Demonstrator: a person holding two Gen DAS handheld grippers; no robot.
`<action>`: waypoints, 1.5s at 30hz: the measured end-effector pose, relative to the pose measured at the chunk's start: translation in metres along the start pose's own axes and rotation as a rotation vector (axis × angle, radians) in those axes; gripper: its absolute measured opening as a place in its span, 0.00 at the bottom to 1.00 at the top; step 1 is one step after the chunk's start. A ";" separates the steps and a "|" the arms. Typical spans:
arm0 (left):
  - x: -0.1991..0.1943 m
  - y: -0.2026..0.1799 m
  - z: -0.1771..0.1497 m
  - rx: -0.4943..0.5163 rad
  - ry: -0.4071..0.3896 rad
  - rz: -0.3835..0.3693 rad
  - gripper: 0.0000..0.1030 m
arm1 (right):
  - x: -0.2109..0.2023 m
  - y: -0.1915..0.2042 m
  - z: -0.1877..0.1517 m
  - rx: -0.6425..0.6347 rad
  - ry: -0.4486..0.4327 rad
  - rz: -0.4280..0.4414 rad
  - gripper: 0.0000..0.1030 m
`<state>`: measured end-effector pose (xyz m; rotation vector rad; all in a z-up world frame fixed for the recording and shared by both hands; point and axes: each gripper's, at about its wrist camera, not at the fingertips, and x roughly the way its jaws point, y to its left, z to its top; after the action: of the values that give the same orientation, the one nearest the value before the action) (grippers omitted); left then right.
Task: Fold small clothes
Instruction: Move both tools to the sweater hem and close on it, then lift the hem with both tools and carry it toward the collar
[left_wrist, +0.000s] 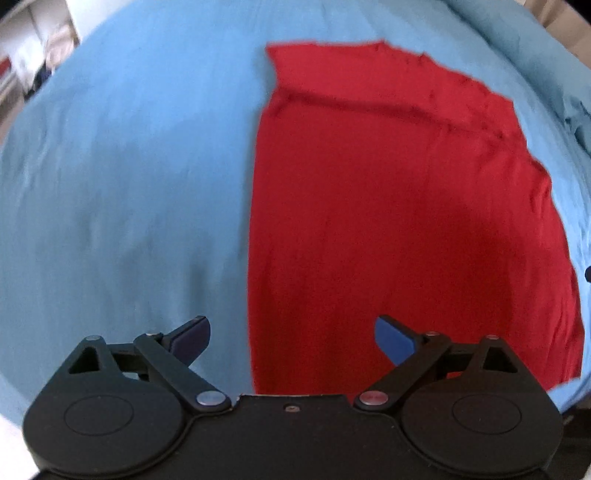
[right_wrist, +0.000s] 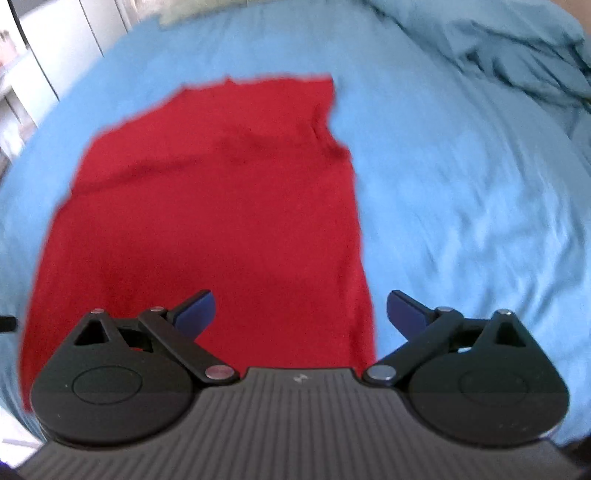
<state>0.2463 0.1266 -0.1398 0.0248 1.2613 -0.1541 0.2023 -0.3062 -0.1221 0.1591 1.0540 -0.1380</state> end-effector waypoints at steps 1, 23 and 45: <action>0.003 0.002 -0.008 -0.008 0.019 -0.005 0.92 | 0.001 -0.003 -0.011 -0.002 0.026 -0.015 1.00; 0.020 -0.007 -0.067 0.053 0.112 -0.012 0.25 | 0.016 -0.024 -0.089 0.066 0.307 -0.055 0.81; 0.006 -0.021 -0.018 -0.043 0.134 -0.017 0.05 | -0.005 -0.043 -0.070 0.138 0.351 0.134 0.21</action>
<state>0.2286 0.1067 -0.1495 -0.0128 1.3981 -0.1413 0.1321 -0.3344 -0.1542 0.3882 1.3792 -0.0616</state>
